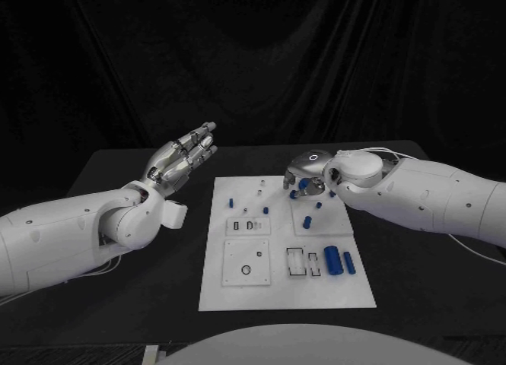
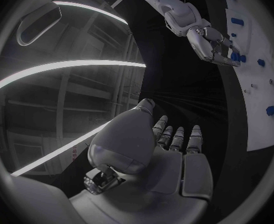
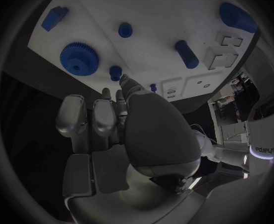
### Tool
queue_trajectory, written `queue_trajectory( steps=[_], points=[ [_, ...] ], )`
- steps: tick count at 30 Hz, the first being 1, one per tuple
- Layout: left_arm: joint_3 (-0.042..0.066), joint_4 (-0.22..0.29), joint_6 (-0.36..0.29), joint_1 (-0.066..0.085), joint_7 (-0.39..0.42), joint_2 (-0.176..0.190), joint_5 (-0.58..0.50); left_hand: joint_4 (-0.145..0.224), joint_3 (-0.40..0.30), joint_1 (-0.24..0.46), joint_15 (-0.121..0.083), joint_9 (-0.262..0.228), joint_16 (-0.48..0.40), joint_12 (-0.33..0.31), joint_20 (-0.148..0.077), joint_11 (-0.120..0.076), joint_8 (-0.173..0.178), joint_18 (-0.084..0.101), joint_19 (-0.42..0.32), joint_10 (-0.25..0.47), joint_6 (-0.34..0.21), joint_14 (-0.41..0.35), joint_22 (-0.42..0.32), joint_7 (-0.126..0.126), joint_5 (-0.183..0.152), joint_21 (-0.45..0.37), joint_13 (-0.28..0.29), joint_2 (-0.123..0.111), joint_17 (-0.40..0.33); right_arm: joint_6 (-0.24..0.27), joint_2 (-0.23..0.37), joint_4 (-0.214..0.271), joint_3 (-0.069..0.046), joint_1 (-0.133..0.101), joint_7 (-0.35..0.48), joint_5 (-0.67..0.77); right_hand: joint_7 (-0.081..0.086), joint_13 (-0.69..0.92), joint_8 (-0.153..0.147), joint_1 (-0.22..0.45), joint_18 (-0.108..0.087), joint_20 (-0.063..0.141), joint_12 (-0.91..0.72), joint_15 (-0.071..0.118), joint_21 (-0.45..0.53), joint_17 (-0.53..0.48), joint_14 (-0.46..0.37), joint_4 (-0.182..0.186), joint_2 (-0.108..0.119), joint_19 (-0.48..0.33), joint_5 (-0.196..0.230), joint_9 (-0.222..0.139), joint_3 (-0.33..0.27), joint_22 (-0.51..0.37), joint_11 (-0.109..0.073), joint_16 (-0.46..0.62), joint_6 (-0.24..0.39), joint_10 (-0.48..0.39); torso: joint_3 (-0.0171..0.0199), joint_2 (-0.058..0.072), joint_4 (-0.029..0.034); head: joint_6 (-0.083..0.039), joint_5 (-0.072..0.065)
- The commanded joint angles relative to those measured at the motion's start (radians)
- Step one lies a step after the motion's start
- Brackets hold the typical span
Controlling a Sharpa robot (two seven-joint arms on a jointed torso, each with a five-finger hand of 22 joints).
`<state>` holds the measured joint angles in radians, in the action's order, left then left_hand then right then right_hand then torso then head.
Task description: Assemble the parts on the task board
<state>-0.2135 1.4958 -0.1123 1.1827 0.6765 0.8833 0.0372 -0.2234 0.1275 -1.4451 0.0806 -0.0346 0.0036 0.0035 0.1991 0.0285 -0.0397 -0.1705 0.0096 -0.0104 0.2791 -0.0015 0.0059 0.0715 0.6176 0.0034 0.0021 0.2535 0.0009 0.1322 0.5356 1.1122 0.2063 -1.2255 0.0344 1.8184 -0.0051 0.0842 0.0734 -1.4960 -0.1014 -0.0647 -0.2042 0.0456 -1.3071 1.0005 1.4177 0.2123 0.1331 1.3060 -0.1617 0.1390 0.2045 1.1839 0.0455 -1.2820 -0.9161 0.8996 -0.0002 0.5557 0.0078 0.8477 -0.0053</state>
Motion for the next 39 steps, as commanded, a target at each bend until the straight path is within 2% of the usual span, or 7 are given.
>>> queue_trajectory(
  steps=[1, 25, 26, 27, 31, 37, 39],
  points=[
    [0.001, 0.001, 0.014, 0.0, 0.064, -0.002, 0.001, 0.007, 0.0, -0.01, 0.008, -0.002, -0.004, 0.0, 0.011, 0.009, -0.006, -0.01, 0.001, 0.001, 0.01, 0.001, 0.001, 0.0, 0.007, 0.006, 0.001, -0.001, -0.001, -0.012, -0.003, -0.007, -0.001, 0.004, -0.011, 0.011, -0.007, 0.003, -0.006, -0.007, 0.008, -0.001, -0.006, 0.002, 0.006, -0.003, -0.009, -0.003, -0.001, -0.01, -0.01, 0.002, 0.01, 0.001, -0.003, 0.005, -0.002, -0.001, 0.0, 0.0, -0.0002, 0.003, 0.001],
    [0.001, -0.003, 0.019, -0.002, 0.059, -0.008, 0.001, 0.01, -0.002, -0.011, 0.012, -0.002, -0.004, 0.0, 0.015, 0.011, -0.007, -0.01, 0.003, -0.001, 0.013, 0.001, 0.002, 0.002, 0.009, 0.007, 0.001, -0.002, -0.001, 0.012, -0.027, -0.064, -0.001, 0.028, 0.023, 0.011, 0.004, 0.018, 0.004, -0.01, 0.009, 0.0, -0.034, 0.002, 0.004, -0.003, -0.013, -0.014, -0.006, -0.013, -0.043, 0.019, 0.034, 0.015, -0.005, 0.001, -0.024, 0.02, 0.0001, 0.0, 0.0003, 0.011, 0.002],
    [0.001, -0.003, 0.02, -0.002, 0.059, -0.008, 0.001, 0.01, -0.002, -0.011, 0.012, -0.002, -0.004, 0.0, 0.015, 0.011, -0.007, -0.01, 0.003, -0.001, 0.013, 0.001, 0.002, 0.002, 0.009, 0.007, 0.001, -0.002, -0.001, 0.015, -0.027, -0.066, -0.001, 0.028, 0.026, 0.011, 0.004, 0.02, 0.005, -0.011, 0.009, 0.0, -0.036, 0.002, 0.004, -0.004, -0.014, -0.016, -0.006, -0.013, -0.052, 0.021, 0.038, 0.015, -0.005, 0.002, -0.025, 0.021, 0.0002, 0.0, 0.0003, 0.012, 0.002],
    [0.001, -0.003, 0.02, -0.002, 0.058, -0.008, 0.001, 0.01, -0.002, -0.011, 0.012, -0.002, -0.004, 0.0, 0.015, 0.011, -0.007, -0.01, 0.003, -0.001, 0.013, 0.001, 0.002, 0.002, 0.009, 0.007, 0.001, -0.002, -0.001, 0.018, -0.028, -0.069, -0.001, 0.029, 0.031, 0.011, 0.006, 0.023, 0.006, -0.018, 0.009, 0.0, -0.042, 0.005, 0.003, -0.003, -0.015, -0.023, -0.005, -0.014, -0.104, 0.028, 0.055, 0.02, -0.008, 0.0, -0.029, 0.024, 0.0, 0.0, 0.0002, 0.013, 0.002],
    [0.001, -0.005, 0.021, -0.002, 0.057, -0.008, 0.001, 0.01, -0.002, -0.011, 0.012, -0.002, -0.004, 0.0, 0.016, 0.011, -0.007, -0.01, 0.003, -0.001, 0.014, 0.001, 0.002, 0.002, 0.009, 0.008, 0.001, -0.002, -0.001, 0.032, -0.031, -0.077, -0.001, 0.031, 0.047, 0.011, 0.01, 0.028, 0.009, -0.025, 0.01, 0.005, -0.053, 0.008, -0.002, 0.001, -0.015, -0.035, -0.002, -0.012, -0.157, 0.043, 0.089, 0.032, -0.015, -0.005, -0.038, 0.036, -0.0002, 0.0, -0.0001, 0.014, 0.002],
    [0.001, -0.006, 0.023, -0.003, 0.054, -0.009, 0.001, 0.011, -0.003, -0.011, 0.012, -0.002, -0.004, 0.0, 0.017, 0.011, -0.007, -0.01, 0.003, -0.001, 0.015, 0.001, 0.003, 0.002, 0.01, 0.008, 0.002, -0.001, -0.001, 0.067, -0.034, -0.088, -0.001, 0.035, 0.078, 0.011, 0.023, 0.034, 0.027, -0.025, 0.011, 0.013, -0.071, 0.019, -0.008, 0.001, -0.014, -0.049, -0.001, -0.008, -0.175, 0.07, 0.119, 0.046, -0.033, -0.007, -0.07, 0.07, -0.0002, 0.0, -0.0001, 0.015, 0.003],
    [0.001, -0.007, 0.025, -0.003, 0.052, -0.009, 0.001, 0.011, -0.003, -0.011, 0.012, -0.002, -0.004, 0.0, 0.017, 0.011, -0.007, -0.01, 0.003, -0.001, 0.015, 0.001, 0.003, 0.002, 0.01, 0.008, 0.002, -0.001, -0.001, 0.082, -0.035, -0.091, -0.001, 0.036, 0.088, 0.011, 0.034, 0.037, 0.052, -0.018, 0.013, 0.022, -0.081, 0.028, -0.013, 0.003, -0.012, -0.055, -0.004, -0.004, -0.164, 0.094, 0.127, 0.056, -0.047, -0.01, -0.103, 0.097, 0.0, 0.001, 0.0003, 0.016, 0.004]
  ],
)
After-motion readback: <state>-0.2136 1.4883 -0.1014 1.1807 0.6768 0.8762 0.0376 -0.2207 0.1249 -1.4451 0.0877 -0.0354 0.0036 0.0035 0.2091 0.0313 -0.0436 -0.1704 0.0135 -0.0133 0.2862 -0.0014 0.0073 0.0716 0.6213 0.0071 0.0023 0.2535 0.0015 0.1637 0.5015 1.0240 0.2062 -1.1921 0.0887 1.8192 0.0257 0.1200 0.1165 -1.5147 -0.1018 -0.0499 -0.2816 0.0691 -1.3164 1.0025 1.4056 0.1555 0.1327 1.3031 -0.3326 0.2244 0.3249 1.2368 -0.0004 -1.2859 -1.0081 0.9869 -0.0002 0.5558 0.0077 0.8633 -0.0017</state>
